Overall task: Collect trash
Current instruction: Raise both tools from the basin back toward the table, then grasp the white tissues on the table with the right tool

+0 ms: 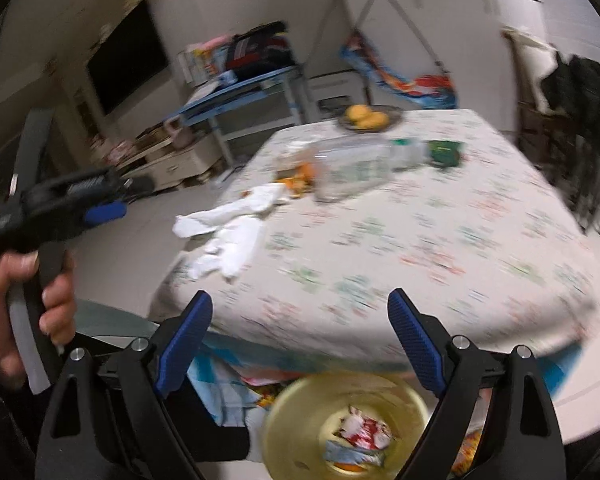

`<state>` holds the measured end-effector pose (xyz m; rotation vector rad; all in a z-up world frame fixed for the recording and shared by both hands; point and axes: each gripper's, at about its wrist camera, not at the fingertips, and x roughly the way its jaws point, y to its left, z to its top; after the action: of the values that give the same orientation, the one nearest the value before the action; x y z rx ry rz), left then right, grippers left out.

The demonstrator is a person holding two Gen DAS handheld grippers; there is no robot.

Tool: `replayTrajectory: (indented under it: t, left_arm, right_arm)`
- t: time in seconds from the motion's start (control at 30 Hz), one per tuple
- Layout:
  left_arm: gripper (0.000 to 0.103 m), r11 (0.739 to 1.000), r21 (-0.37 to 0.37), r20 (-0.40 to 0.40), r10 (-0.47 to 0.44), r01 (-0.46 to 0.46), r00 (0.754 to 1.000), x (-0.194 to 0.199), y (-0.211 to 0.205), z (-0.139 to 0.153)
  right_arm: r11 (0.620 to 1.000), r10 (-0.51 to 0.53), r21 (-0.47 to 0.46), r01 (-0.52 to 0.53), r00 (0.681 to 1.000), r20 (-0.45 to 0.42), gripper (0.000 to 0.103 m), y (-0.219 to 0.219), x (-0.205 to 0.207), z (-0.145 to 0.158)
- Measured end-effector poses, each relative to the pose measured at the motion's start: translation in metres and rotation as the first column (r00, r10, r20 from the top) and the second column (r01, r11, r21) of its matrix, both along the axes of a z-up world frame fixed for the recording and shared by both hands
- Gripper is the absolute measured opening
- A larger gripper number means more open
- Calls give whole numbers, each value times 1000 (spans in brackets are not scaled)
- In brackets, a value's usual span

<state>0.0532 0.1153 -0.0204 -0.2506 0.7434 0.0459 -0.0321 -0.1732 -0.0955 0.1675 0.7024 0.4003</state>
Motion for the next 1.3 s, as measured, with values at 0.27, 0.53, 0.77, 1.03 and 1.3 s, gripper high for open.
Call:
replayTrajectory:
  t: [0.27, 0.53, 0.77, 1.03, 1.3]
  left_arm:
    - [70, 988, -122, -68, 91, -99, 993, 30, 37, -17]
    - [71, 990, -106, -99, 87, -97, 991, 44, 38, -23]
    - [74, 993, -80, -137, 71, -82, 988, 53, 32, -30]
    - [75, 997, 39, -208, -62, 72, 976, 62, -15, -46]
    - [76, 964, 154, -272, -171, 218, 947, 67, -59, -63]
  right_arm:
    - [988, 136, -64, -139, 990, -41, 86, 85, 63, -10]
    - [976, 149, -140, -169, 979, -141, 36, 104, 109, -39]
    - [968, 164, -166, -188, 975, -150, 11, 65, 104, -38]
    - [980, 58, -173, -96, 976, -208, 9, -25, 94, -32]
    - [995, 10, -94, -28, 981, -195, 56, -43, 87, -26]
